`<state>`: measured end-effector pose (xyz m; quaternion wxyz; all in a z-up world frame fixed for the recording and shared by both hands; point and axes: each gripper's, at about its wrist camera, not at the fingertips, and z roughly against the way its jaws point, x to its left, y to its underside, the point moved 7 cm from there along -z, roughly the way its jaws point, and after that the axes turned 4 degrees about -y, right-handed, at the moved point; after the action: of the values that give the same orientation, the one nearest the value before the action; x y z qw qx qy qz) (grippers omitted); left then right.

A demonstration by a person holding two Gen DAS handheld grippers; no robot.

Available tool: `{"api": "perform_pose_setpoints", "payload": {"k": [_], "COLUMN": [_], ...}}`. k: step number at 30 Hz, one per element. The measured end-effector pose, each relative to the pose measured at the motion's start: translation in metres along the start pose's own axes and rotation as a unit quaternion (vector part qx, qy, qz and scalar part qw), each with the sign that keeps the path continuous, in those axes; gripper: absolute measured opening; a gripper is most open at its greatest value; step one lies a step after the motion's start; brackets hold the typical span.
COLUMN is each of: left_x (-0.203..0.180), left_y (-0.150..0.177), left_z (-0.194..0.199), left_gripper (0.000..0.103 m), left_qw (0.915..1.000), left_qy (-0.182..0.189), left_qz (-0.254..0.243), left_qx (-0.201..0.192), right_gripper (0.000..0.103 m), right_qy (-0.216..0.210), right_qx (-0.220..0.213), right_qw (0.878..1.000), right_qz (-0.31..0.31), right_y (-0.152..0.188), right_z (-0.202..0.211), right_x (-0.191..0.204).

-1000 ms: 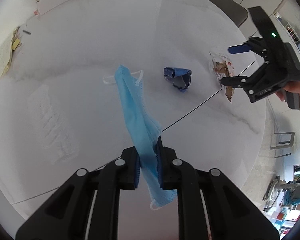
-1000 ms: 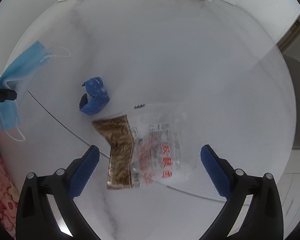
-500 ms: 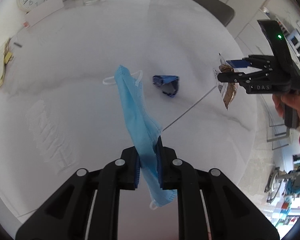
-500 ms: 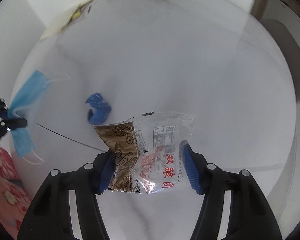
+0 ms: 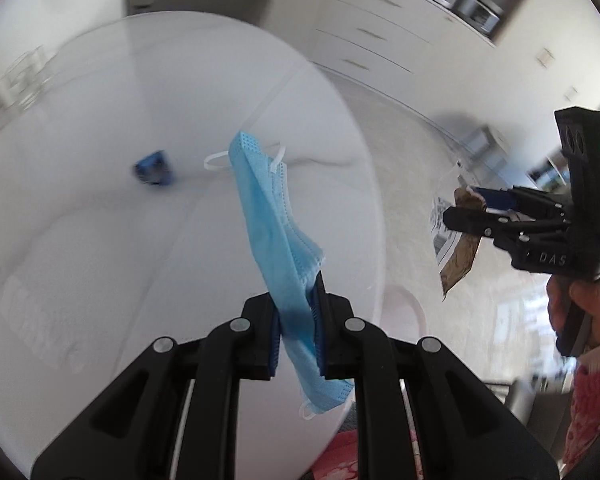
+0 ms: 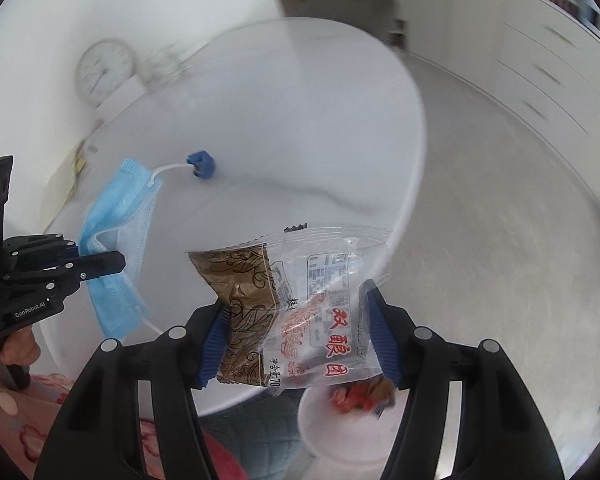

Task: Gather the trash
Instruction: 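Carry the mask and snack bag to the bin and release them with both grippers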

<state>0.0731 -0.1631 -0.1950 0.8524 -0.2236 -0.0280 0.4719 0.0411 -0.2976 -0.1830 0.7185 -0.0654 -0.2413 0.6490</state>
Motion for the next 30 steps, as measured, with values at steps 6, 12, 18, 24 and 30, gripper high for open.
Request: {"api": "perform_pose_setpoints", "payload": {"k": [6,12,18,24,30], "left_x": [-0.075,-0.136,-0.191,-0.223,-0.227], "left_y": [0.031,0.056,0.087,0.115,0.115], "left_z": [-0.002,-0.024,-0.088,-0.142,-0.142], "left_gripper": [0.013,0.013,0.013,0.020,0.052], "left_qw": [0.9931,0.9800,0.9673,0.9630,0.9712], "left_qy": [0.057,0.086,0.097,0.076,0.046], "left_qz": [-0.100,-0.168,-0.196,-0.193,-0.173], "left_qx": [0.025,0.063,0.129,0.172,0.157], "right_gripper": [0.064,0.065,0.065,0.065,0.066], "right_qy": [0.040,0.055,0.063,0.067,0.048], "right_qx": [-0.023,-0.037,-0.033,-0.014,-0.003], "right_qw": [0.994,0.985,0.984,0.989,0.993], "right_qz": [-0.100,-0.157,-0.162,-0.133,-0.111], "right_y": [0.069,0.118,0.144,0.162,0.171], "right_z": [0.033,0.056,0.062,0.059,0.058], "right_x": [-0.039,-0.068,-0.087,-0.110,-0.126]}}
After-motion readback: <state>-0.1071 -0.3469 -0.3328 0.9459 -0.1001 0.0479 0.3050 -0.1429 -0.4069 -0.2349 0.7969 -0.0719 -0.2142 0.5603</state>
